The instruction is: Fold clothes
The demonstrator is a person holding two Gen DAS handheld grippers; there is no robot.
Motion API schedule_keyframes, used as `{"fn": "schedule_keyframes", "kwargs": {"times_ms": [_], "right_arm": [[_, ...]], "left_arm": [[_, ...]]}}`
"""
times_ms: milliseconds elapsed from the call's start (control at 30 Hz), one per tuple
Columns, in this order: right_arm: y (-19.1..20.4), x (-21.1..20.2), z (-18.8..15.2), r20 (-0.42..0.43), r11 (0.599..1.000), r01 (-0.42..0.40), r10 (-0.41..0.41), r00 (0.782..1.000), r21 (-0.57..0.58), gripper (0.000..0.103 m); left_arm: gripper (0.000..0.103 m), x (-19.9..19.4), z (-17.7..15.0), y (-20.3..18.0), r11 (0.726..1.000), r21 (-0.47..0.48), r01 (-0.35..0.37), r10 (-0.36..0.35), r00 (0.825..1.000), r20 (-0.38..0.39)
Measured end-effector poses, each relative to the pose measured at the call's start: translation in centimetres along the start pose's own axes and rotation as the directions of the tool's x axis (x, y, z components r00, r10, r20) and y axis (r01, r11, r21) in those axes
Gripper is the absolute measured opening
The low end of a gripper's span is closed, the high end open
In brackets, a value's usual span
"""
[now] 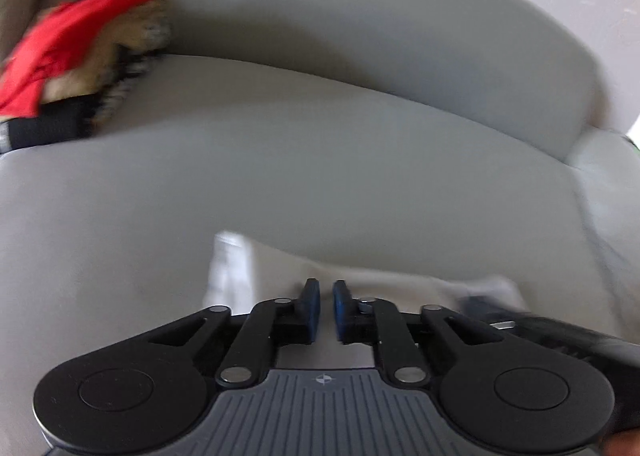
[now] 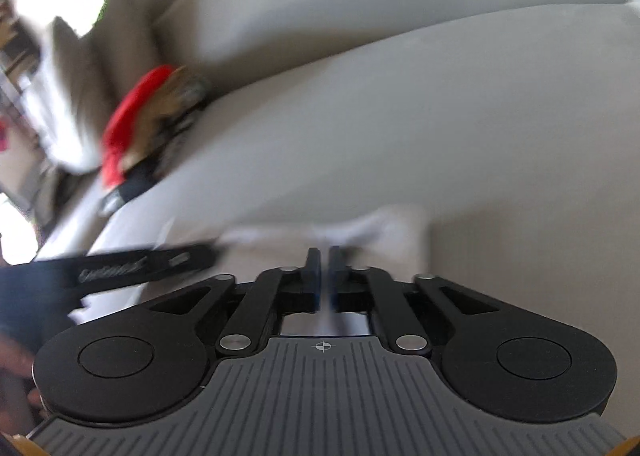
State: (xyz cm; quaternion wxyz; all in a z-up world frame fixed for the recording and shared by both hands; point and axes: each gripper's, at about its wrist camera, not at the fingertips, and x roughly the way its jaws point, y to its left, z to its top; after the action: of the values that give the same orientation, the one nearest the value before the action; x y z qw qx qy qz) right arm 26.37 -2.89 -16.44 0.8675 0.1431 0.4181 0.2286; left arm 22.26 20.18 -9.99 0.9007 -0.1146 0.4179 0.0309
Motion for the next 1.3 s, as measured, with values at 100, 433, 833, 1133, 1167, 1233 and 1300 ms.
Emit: {"fn": "schedule_keyframes", "kwargs": {"times_ms": [100,433,833,1133,1167,1233,1300], "right_arm": [[-2.5,-0.1,0.5,0.066,0.99,0.092,-0.099,0.993,0.108,0.0],[-4.1,-6.0,-0.1,0.098,0.976,0.139,-0.157,0.983,0.169,0.014],[6.0,-12.1,-7.6,-0.035,0.966,0.02,-0.029,0.999,-0.257,0.036],[7.3,-15.5,-12.1,-0.057,0.962,0.016,-0.033,0.998,-0.271,0.036],[7.4,-15.8,-12.3,-0.048,0.966,0.011,-0.024,0.999,-0.26,0.036],[7.5,-16.3,-12.8,-0.034,0.968,0.001,-0.01,0.999,-0.251,0.036],[7.4,-16.4,-13.4,-0.037,0.963,0.007,-0.017,0.999,-0.268,0.036]], "left_arm": [[0.01,1.0,0.4,2.1,0.995,-0.082,-0.055,0.059,0.997,0.041],[0.014,-4.9,-0.7,4.0,0.958,-0.248,-0.147,0.18,0.976,0.119],[0.042,-14.3,-11.0,-2.5,0.998,0.058,-0.03,0.028,0.999,0.029],[0.041,-14.2,-15.7,-3.2,0.987,0.156,-0.027,0.033,0.999,-0.034],[0.041,-14.3,-15.8,-3.2,0.988,0.153,-0.03,0.035,0.999,-0.033],[0.041,-14.3,-16.1,-3.2,0.988,0.152,-0.037,0.041,0.999,-0.025],[0.041,-14.3,-16.3,-3.3,0.986,0.161,-0.047,0.05,0.999,-0.013]]}}
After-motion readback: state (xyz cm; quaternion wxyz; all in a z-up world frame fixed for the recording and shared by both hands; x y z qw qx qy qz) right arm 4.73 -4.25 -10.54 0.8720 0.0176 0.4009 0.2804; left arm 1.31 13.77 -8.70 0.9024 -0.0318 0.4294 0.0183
